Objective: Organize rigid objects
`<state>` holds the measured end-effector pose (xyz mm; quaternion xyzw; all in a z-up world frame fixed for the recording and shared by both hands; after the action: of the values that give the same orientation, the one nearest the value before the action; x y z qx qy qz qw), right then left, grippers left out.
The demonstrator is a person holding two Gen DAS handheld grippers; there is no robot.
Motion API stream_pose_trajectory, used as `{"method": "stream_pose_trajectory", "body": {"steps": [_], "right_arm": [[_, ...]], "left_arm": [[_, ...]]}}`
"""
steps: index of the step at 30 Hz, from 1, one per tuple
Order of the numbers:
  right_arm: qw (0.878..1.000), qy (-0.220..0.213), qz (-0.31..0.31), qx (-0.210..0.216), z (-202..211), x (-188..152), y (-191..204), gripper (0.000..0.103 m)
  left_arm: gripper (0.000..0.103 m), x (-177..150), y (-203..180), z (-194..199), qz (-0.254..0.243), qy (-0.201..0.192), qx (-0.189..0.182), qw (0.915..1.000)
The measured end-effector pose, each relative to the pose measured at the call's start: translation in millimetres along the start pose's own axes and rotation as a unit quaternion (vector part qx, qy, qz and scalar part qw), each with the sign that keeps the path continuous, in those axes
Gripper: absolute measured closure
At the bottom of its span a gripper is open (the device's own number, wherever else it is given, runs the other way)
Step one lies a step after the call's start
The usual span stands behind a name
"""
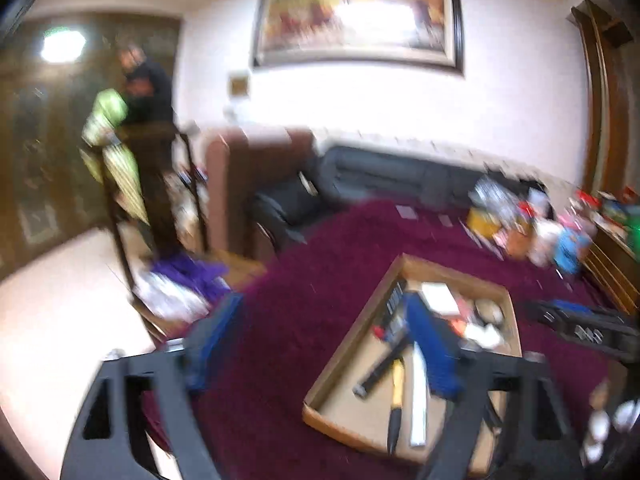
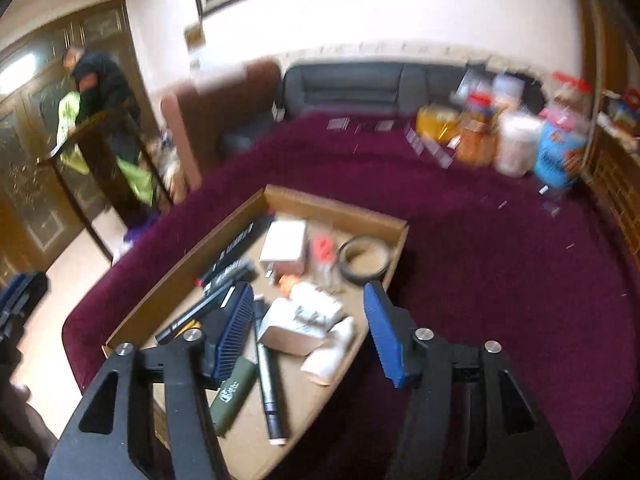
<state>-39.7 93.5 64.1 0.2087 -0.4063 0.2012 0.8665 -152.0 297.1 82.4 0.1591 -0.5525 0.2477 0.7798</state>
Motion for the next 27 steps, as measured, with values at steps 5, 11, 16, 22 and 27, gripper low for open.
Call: {"method": "stream_pose_trajectory", "body": {"steps": [5, 11, 16, 22, 27], "right_arm": [[0.996, -0.066, 0.020, -0.050, 32.8, -2.6, -6.5, 0.015], [0.999, -0.043, -0.016, -0.016, 34.8, -25.3, -14.6, 0.015], [0.999, -0.038, -0.016, -0.020, 37.5, -44.4, -15.4, 0.015], [0.998, -0.034, 0.013, -0.044, 36.4, -56.9, -5.8, 0.015], [0.999, -0.012, 0.032, -0.039, 28.1, -65.6, 4.7, 0.015]], "left_arm": [[0.001, 12.2, -12.8, 23.6, 0.021, -0.049, 0.022, 0.9983], [0.001, -5.8, -39.7, -7.7, -0.016, 0.067, -0.007, 0.9976], [0.001, -4.2, -43.1, -6.9, -0.015, 0.067, -0.008, 0.9976], [0.001, -16.5, -57.5, -0.1, -0.032, 0.080, 0.012, 0.9962], [0.001, -21.8, -55.2, -2.3, -0.043, 0.087, 0.030, 0.9949]]}}
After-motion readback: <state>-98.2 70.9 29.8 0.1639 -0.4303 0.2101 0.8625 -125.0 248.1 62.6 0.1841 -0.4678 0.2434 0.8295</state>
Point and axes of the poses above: each gripper's, at about its wrist camera, not at the fingertips, and z roughly against the way its jaws point, y to its left, x to its top, the point moved 6 cm from there along -z, roughly the way its jaws point, and after that the axes turned 7 degrees about x, right-handed, at the moved point
